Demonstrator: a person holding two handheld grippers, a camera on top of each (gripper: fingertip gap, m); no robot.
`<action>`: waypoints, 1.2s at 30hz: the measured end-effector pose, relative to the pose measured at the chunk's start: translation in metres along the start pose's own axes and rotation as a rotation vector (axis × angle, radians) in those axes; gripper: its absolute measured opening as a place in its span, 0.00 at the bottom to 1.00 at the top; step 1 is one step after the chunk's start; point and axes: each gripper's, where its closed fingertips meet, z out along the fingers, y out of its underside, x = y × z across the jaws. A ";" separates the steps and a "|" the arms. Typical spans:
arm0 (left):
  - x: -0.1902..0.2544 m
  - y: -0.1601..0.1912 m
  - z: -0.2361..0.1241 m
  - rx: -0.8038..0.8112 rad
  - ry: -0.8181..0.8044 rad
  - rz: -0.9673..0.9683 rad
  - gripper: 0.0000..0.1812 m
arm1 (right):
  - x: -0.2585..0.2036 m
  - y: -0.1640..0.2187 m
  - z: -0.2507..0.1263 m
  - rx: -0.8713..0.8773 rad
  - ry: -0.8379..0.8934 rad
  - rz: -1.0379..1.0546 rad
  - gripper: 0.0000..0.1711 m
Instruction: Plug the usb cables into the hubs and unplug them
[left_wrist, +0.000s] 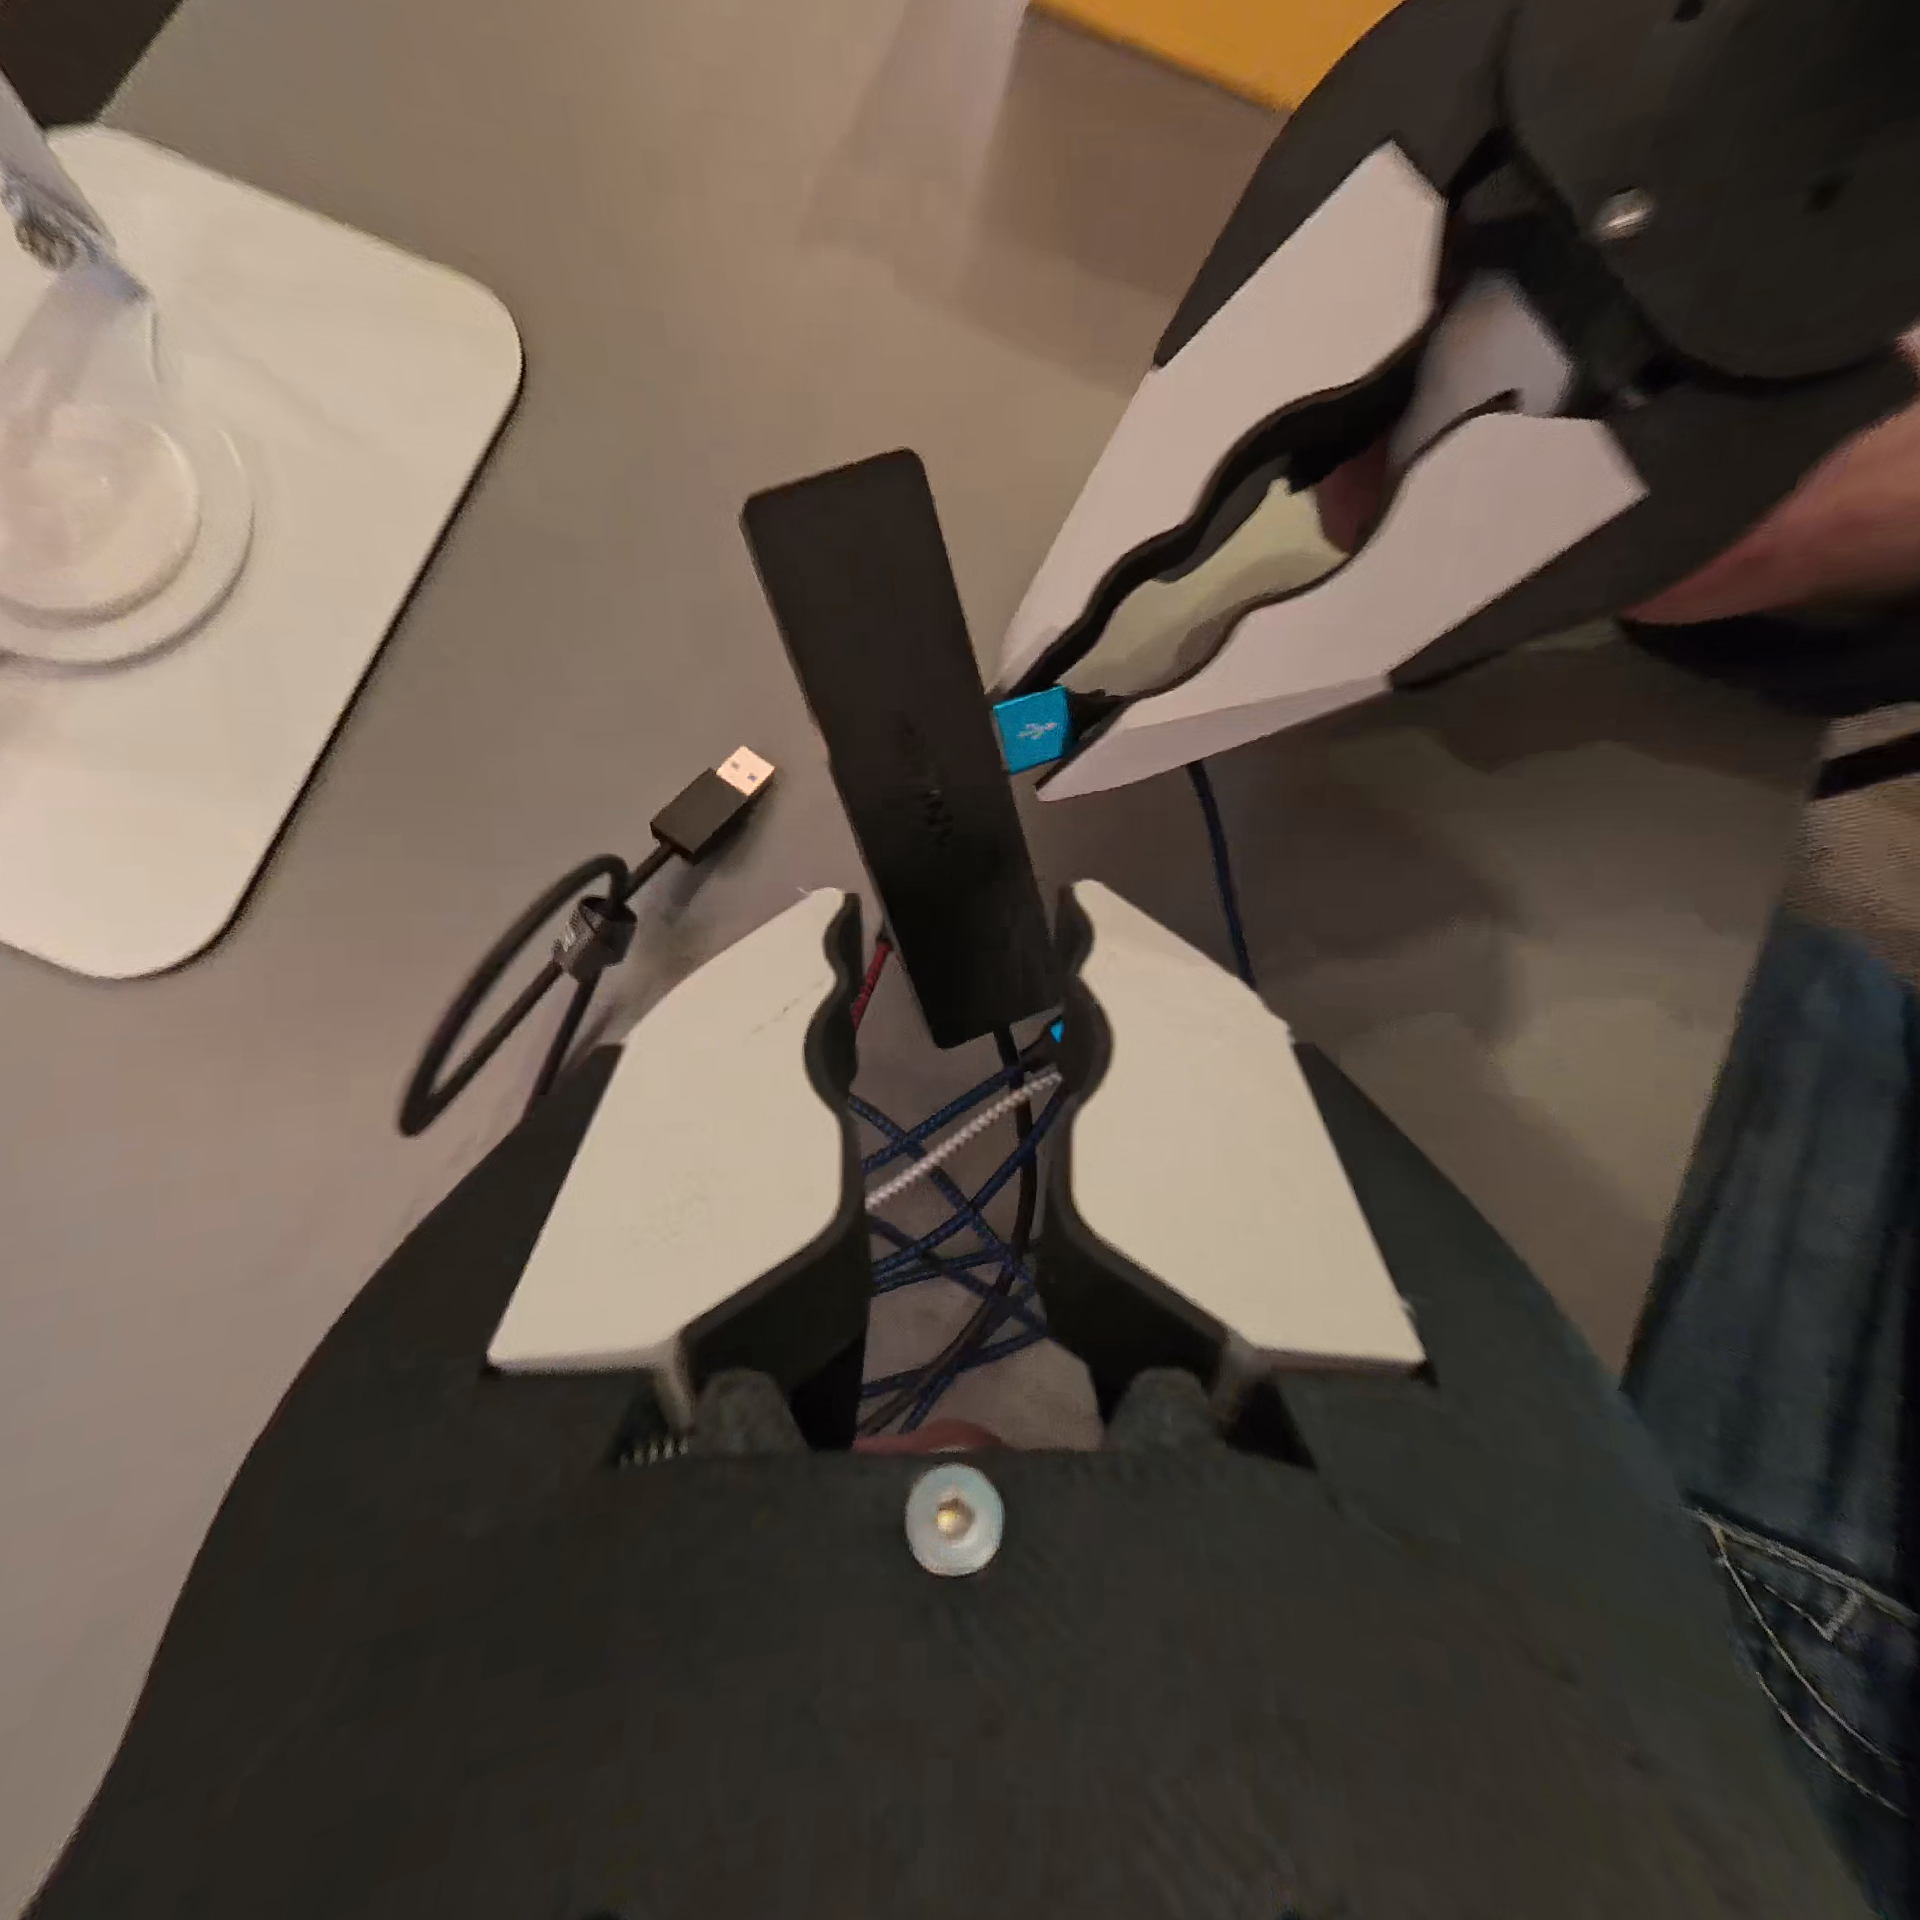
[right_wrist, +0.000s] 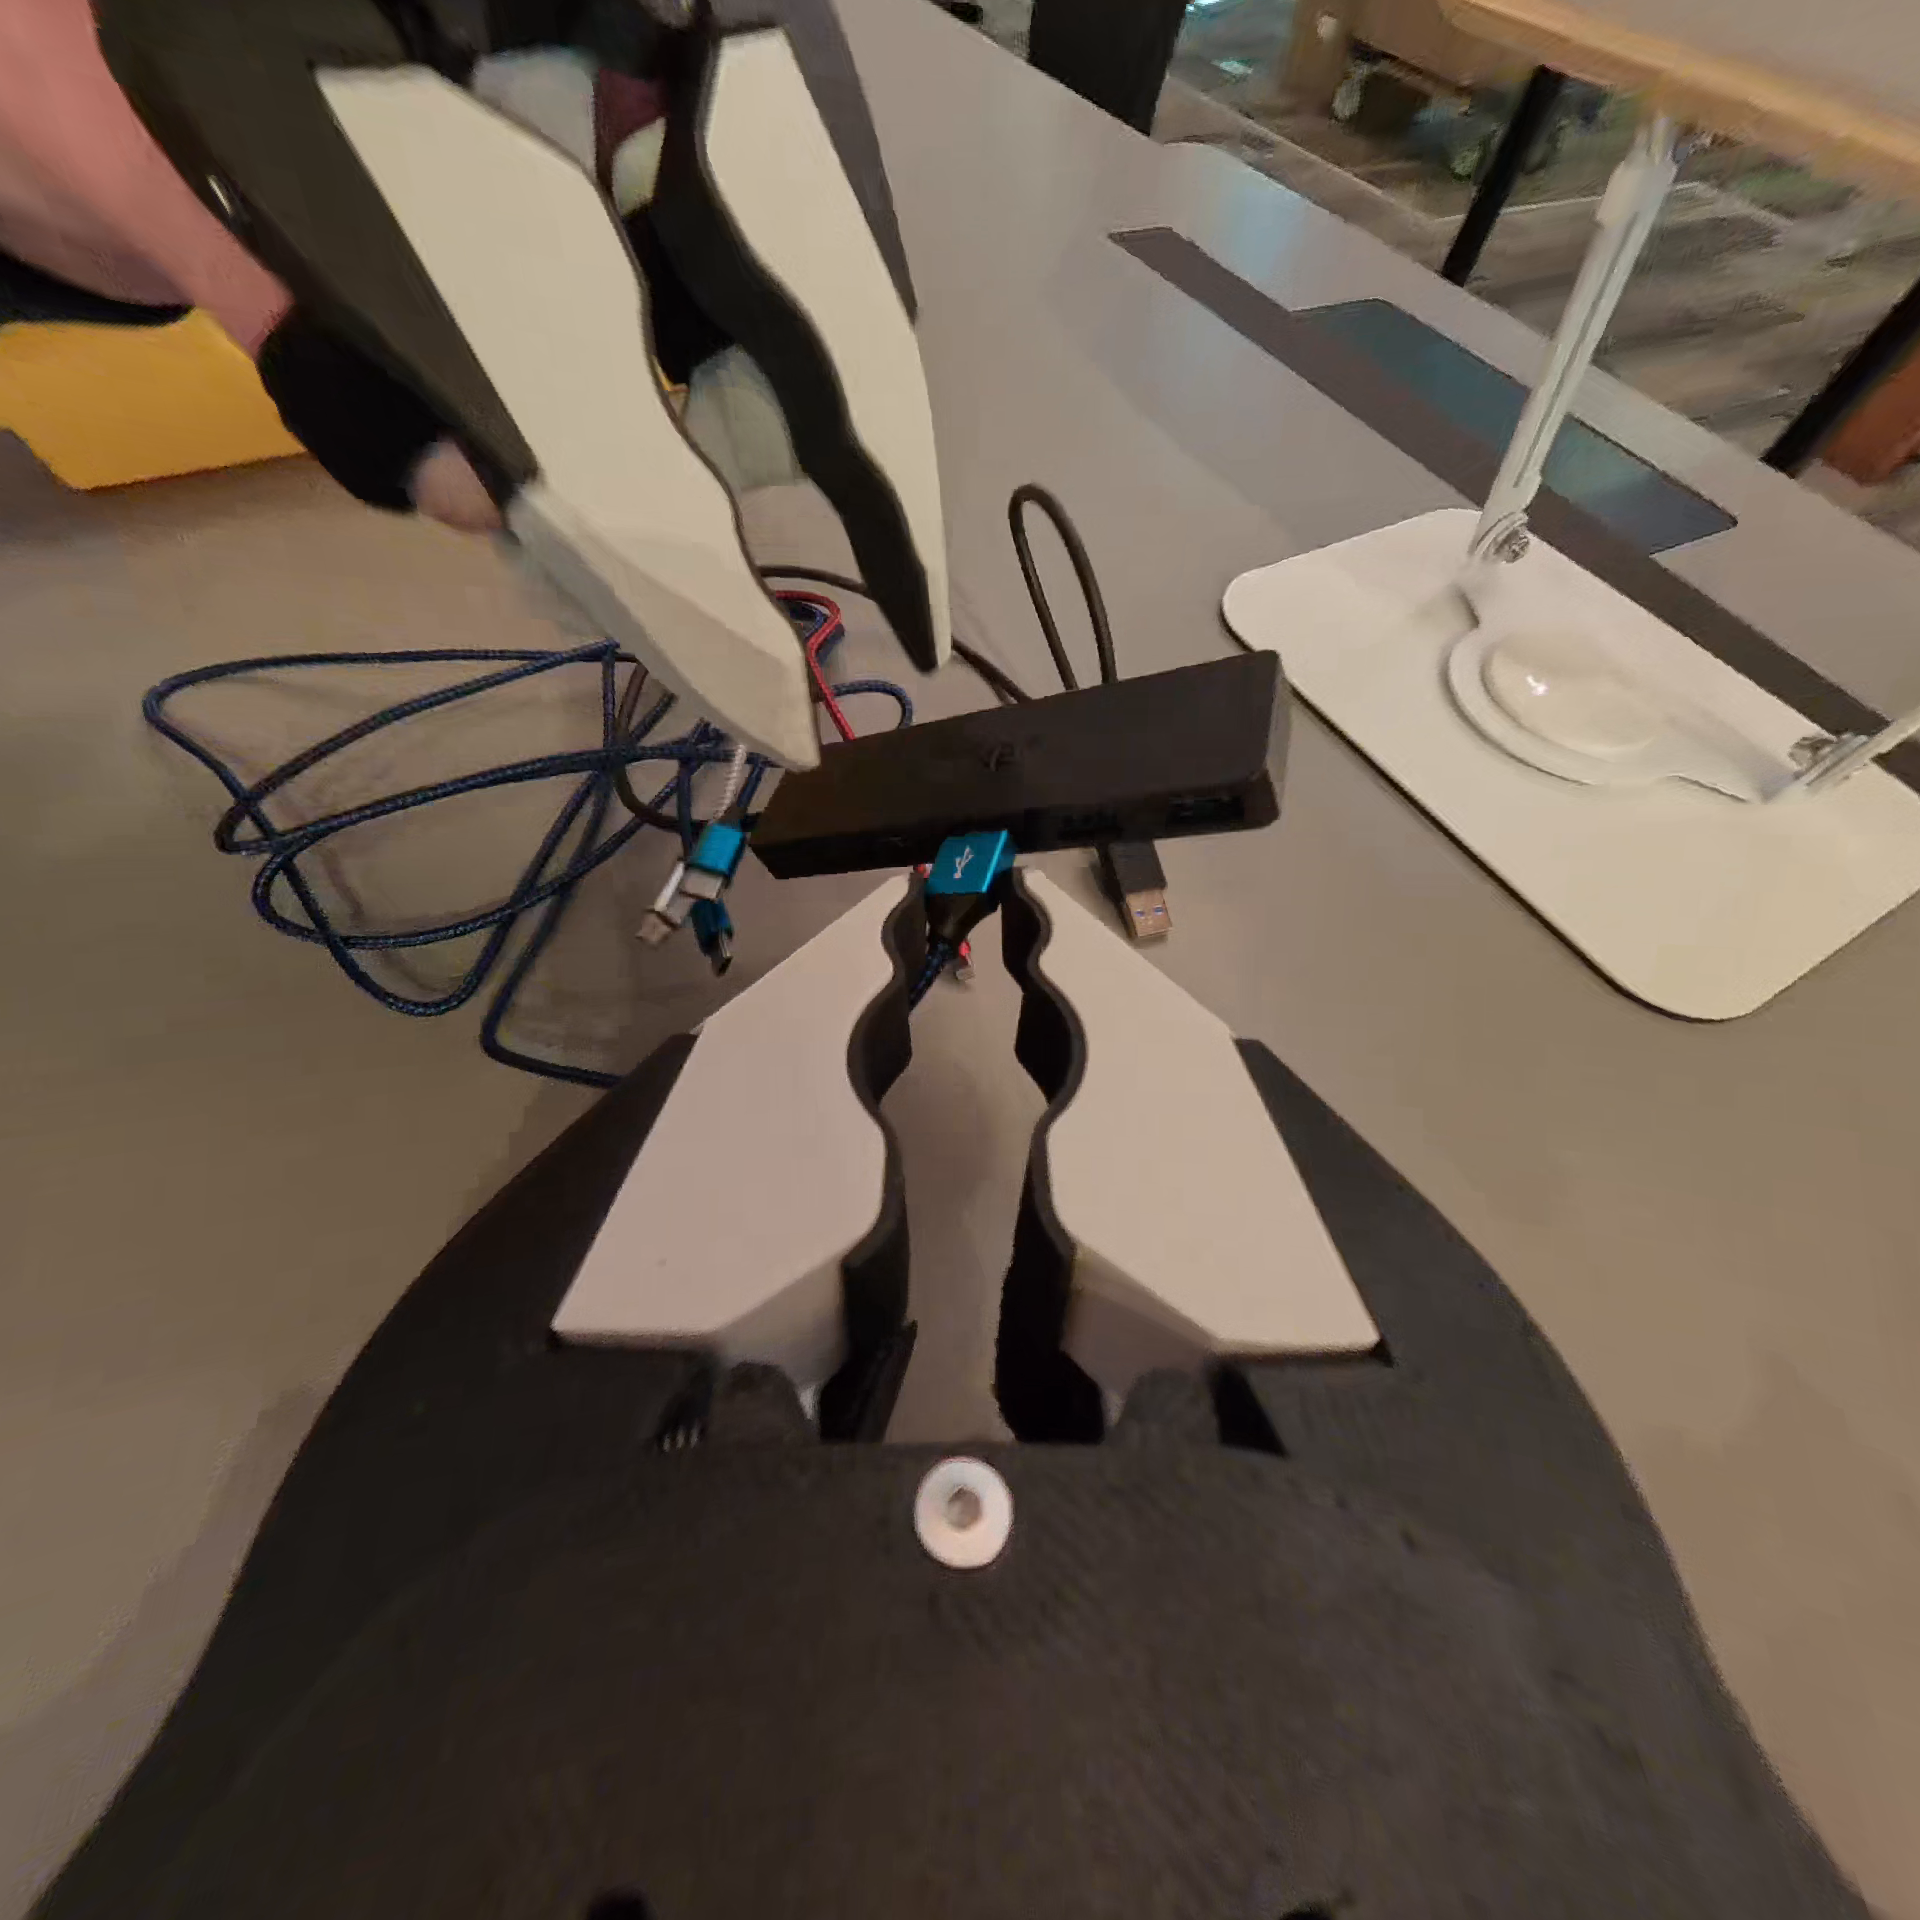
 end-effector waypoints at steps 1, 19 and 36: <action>0.002 -0.005 -0.006 0.030 0.030 0.026 0.22 | 0.002 0.001 0.000 0.000 -0.025 0.016 0.07; 0.002 0.026 0.029 -0.242 -0.086 0.814 0.80 | -0.027 -0.006 0.008 0.070 -0.532 0.216 0.06; 0.000 0.015 0.029 -0.176 0.037 0.547 0.71 | -0.015 -0.020 0.007 0.192 -0.381 0.103 0.18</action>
